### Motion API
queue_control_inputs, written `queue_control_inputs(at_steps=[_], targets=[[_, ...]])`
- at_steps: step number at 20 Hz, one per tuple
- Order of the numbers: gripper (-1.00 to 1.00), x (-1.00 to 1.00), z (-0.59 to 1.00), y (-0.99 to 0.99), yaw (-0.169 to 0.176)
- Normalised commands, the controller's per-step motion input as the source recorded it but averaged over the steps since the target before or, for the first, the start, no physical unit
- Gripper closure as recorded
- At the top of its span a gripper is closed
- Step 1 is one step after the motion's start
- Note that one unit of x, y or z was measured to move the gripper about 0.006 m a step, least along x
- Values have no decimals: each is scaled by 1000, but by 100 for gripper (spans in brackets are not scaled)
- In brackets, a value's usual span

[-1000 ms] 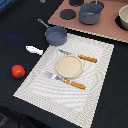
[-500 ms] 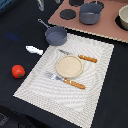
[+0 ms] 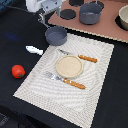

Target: Place the pan onto the stove and place the fish and sausage into the pan.

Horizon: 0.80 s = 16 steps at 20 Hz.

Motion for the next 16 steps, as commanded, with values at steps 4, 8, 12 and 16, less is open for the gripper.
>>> queue_control_inputs(at_steps=[4, 8, 12, 16], targets=[[-100, 0, -462, -195, 0], [-100, 0, -501, -194, 0], [-100, -92, -526, -104, 0], [-100, -124, -484, -44, 0]])
